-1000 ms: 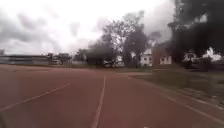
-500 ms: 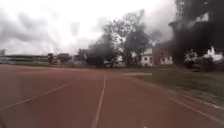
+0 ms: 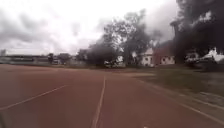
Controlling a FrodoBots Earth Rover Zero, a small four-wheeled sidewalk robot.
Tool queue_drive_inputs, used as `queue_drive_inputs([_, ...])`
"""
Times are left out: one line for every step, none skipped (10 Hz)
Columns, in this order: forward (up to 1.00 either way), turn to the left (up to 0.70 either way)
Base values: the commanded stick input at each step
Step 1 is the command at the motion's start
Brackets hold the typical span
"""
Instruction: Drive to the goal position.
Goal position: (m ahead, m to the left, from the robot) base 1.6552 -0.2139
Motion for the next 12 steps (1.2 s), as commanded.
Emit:
queue_drive_inputs([0.7,0.0])
queue_drive_inputs([0.7,0.0])
queue_drive_inputs([0.7,0.0])
queue_drive_inputs([0.7,0.0])
queue_drive_inputs([0.7,0.0])
queue_drive_inputs([0.7,0.0])
queue_drive_inputs([0.7,0.0])
queue_drive_inputs([0.7,0.0])
queue_drive_inputs([0.7,0.0])
queue_drive_inputs([0.7,0.0])
queue_drive_inputs([0.7,0.0])
queue_drive_inputs([0.7,0.0])
